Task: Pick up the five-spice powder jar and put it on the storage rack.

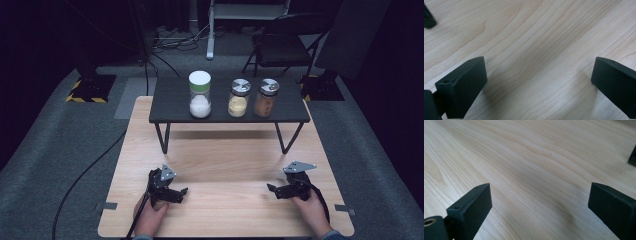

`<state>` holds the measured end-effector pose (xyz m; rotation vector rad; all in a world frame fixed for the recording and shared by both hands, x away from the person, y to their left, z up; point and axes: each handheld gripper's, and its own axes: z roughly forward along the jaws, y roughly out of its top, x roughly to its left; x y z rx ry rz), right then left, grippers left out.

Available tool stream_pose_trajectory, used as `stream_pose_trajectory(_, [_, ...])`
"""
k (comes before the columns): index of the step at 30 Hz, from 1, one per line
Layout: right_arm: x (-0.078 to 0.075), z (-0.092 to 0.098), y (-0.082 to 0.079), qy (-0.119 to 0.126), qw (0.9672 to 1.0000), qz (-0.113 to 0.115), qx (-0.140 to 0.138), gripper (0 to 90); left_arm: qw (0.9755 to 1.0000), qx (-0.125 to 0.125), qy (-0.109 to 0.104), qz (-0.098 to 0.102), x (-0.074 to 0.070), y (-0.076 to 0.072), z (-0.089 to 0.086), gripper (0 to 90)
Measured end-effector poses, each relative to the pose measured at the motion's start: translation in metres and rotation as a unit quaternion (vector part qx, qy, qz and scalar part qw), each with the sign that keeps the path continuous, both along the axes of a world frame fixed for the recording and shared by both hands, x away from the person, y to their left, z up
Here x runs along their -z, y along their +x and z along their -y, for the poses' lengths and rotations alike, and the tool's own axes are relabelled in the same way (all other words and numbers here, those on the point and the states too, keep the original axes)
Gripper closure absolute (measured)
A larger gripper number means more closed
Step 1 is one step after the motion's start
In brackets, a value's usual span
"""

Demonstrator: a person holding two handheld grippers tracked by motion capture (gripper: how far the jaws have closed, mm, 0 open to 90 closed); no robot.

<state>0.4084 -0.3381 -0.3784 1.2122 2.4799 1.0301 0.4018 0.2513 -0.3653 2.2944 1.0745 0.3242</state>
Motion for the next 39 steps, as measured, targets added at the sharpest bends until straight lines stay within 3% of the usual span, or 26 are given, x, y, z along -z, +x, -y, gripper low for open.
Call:
stream_pose_trajectory(9, [0.009,-0.01,0.002,-0.026,0.9996,-0.011,0.009,4.9,1.0,0.0,0.0,0.0,0.0,0.0,0.0,0.3])
stream_pose_trajectory(15, [0.015,-0.007,-0.001,-0.015,0.9998,-0.004,0.011,2.9,1.0,0.0,0.0,0.0,0.0,0.0,0.0,0.3])
stream_pose_trajectory(18, [0.024,-0.002,-0.007,-0.001,0.9998,0.015,0.009,1.0,1.0,0.0,0.0,0.0,0.0,0.0,0.0,0.3])
stream_pose_trajectory(39, [0.023,-0.004,-0.009,-0.002,0.9998,0.013,0.017,0.5,1.0,0.0,0.0,0.0,0.0,0.0,0.0,0.3])
